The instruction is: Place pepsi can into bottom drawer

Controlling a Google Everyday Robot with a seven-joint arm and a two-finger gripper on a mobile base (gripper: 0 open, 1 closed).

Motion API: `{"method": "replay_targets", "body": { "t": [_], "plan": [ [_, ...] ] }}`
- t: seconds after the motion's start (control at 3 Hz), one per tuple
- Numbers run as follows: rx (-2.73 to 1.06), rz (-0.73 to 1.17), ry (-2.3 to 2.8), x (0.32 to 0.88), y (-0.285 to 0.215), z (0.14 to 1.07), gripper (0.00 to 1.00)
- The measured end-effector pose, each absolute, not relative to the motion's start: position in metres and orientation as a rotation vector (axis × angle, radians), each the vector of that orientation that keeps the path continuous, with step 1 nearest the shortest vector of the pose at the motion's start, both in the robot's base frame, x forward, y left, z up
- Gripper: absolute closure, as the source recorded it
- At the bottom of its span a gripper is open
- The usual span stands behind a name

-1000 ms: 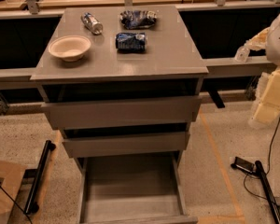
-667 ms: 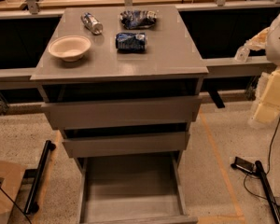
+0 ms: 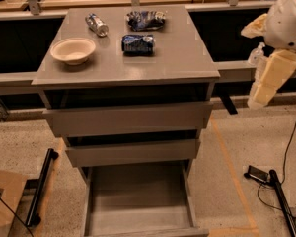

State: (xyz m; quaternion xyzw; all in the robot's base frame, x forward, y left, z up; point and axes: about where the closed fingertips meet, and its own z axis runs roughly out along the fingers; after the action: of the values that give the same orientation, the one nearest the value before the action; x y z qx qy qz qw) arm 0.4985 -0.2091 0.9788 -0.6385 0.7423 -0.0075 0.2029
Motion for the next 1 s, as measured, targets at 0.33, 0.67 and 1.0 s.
{"method": "replay_targets", "body": {
  "t": [0.33,0.67,1.0],
  "plan": [
    [-1.705,0.06,1.954,0.547,-0.196,0.988,0.0],
    [-1.684,0.074,1.93,0.554,-0.193,0.994,0.0],
    [-1.612,0.155,1.922,0.564,-0.186,0.975,0.0]
  ]
}}
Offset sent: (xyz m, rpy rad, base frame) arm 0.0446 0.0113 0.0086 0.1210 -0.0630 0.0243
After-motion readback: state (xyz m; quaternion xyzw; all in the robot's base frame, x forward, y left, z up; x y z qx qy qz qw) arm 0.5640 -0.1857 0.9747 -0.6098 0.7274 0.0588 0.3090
